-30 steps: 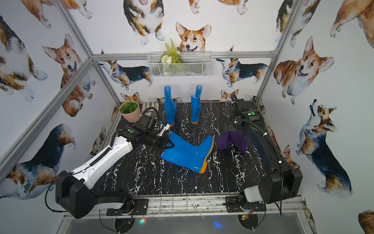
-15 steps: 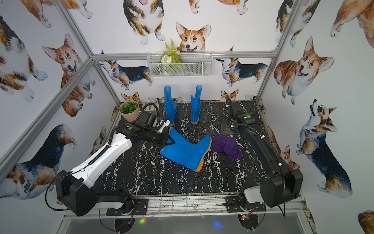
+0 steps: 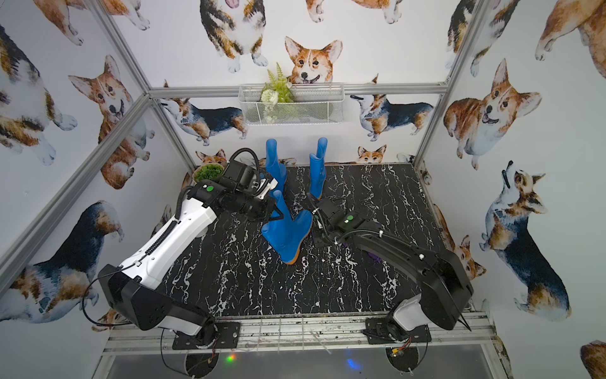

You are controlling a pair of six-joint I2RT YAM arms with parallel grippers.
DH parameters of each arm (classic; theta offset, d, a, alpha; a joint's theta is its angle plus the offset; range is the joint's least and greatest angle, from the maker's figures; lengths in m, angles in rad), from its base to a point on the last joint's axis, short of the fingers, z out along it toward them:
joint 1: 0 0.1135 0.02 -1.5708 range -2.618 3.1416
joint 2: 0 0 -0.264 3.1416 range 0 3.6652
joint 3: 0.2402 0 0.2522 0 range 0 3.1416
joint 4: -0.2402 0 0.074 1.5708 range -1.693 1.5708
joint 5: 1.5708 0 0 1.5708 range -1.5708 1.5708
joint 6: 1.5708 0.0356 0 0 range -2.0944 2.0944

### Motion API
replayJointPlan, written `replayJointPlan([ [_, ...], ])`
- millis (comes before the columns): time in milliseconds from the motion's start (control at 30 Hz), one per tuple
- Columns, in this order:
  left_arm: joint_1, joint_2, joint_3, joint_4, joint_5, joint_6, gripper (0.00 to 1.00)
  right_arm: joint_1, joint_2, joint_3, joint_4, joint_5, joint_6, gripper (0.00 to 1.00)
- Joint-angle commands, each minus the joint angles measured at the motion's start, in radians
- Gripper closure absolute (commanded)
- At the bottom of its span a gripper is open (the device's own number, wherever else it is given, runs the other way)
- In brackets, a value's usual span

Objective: Wipe the rubber boots with a cloth
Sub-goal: Pick up the rubber boot from the center of the board, then place the rubber boot at the center of the board, then reset both arms

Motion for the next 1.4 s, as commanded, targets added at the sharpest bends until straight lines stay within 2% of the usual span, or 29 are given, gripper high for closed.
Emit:
replayJointPlan([
  [0, 0.003, 0.025, 0.056, -0.054, -0.023, 0.036, 1.00, 0.006, 0.094, 0.041, 0.126, -0.109, 0.021, 0.77],
  [167, 0.004, 0.071, 0.114, -0.084, -0.094, 0.013, 1.00, 0.004, 0.240, 0.144, 0.132, -0.156, -0.032, 0.79],
  [333, 0.005, 0.121, 0.158, -0.090, -0.106, -0.006, 1.00, -0.022, 0.331, 0.202, 0.127, -0.203, -0.041, 0.79],
  [533, 0.005, 0.111, 0.172, -0.110, -0.158, 0.014, 0.57, -0.063, 0.229, 0.097, 0.143, -0.155, -0.033, 0.78],
  [600, 0.005, 0.097, 0.187, -0.112, -0.181, 0.028, 0.40, -0.089, 0.161, 0.044, 0.143, -0.110, -0.031, 0.74],
  [633, 0.005, 0.089, 0.195, -0.116, -0.196, 0.034, 0.13, -0.102, 0.132, 0.020, 0.145, -0.087, -0.029, 0.70],
  [667, 0.005, 0.083, 0.206, -0.121, -0.209, 0.042, 0.00, -0.116, 0.094, -0.008, 0.148, -0.058, -0.028, 0.68],
  [733, 0.005, 0.077, 0.236, -0.138, -0.228, 0.058, 0.00, -0.151, 0.029, -0.054, 0.159, -0.025, -0.028, 0.66],
  [900, 0.011, 0.067, 0.347, -0.221, -0.362, 0.114, 0.00, -0.248, -0.112, -0.103, 0.118, 0.105, -0.044, 0.51],
  [1000, 0.035, 0.028, 0.353, -0.219, -0.431, 0.144, 0.00, -0.332, -0.179, -0.125, 0.123, 0.101, -0.065, 0.46],
  [1067, 0.056, -0.005, 0.343, -0.211, -0.490, 0.160, 0.00, -0.381, -0.207, -0.121, 0.105, 0.134, -0.087, 0.34],
  [1167, 0.104, -0.078, 0.277, -0.161, -0.608, 0.186, 0.00, -0.450, -0.267, -0.134, 0.082, 0.286, -0.119, 0.18],
  [1233, 0.177, -0.135, 0.173, -0.084, -0.625, 0.226, 0.00, -0.519, -0.315, -0.175, 0.109, 0.305, -0.137, 0.12],
  [1300, 0.315, -0.174, 0.026, 0.023, -0.582, 0.236, 0.00, -0.610, -0.355, -0.221, 0.131, 0.315, -0.111, 0.00],
  [1367, 0.495, -0.200, -0.141, 0.168, -0.496, 0.194, 0.00, -0.711, -0.385, -0.260, 0.143, 0.350, -0.079, 0.01],
])
